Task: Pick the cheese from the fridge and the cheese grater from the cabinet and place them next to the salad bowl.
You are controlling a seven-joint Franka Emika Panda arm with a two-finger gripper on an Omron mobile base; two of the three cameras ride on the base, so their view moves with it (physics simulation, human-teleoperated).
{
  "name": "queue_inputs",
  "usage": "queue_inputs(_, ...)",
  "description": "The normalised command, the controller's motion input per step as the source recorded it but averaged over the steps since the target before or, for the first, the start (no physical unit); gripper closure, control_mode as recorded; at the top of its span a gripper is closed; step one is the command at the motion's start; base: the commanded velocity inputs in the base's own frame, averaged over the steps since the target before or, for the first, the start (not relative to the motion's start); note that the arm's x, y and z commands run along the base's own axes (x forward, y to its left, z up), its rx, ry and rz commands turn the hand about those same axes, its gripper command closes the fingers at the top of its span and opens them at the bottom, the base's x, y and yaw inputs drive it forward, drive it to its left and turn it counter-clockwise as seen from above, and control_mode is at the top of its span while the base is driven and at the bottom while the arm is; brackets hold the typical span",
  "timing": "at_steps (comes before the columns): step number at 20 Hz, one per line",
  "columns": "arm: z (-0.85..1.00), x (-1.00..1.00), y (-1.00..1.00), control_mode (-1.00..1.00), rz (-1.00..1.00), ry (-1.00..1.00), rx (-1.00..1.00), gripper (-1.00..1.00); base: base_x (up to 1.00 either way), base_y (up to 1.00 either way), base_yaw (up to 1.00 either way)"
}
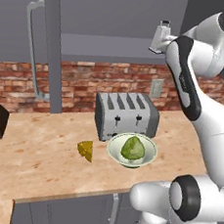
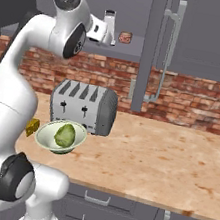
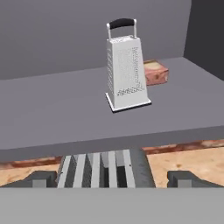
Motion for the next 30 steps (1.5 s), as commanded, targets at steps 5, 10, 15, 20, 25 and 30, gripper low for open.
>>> queue_inputs(5,0.19,0.61,-0.24,-1.00,0.00,-0.01,0.00,-1.00,0.00,0.00,0.00)
queue_inputs(10,0.11,0.64,-0.14,-1.00,0.00,0.00,0.00,-1.00,0.00,0.00,0.00)
queue_inputs(15,0.01,0.61,-0.01,-1.00,0.04,0.00,0.00,-1.00,0.00,0.00,0.00)
queue_inputs(20,0.01,0.48,-0.02,-1.00,0.04,0.00,-0.04,-1.00,0.00,0.00,0.00)
queue_inputs(25,-0.01,0.31,-0.08,-1.00,0.06,0.00,-0.06,-1.00,0.00,0.00,0.00)
queue_inputs(30,-0.05,0.22,-0.01,-1.00,0.05,0.00,-0.04,-1.00,0.00,0.00,0.00)
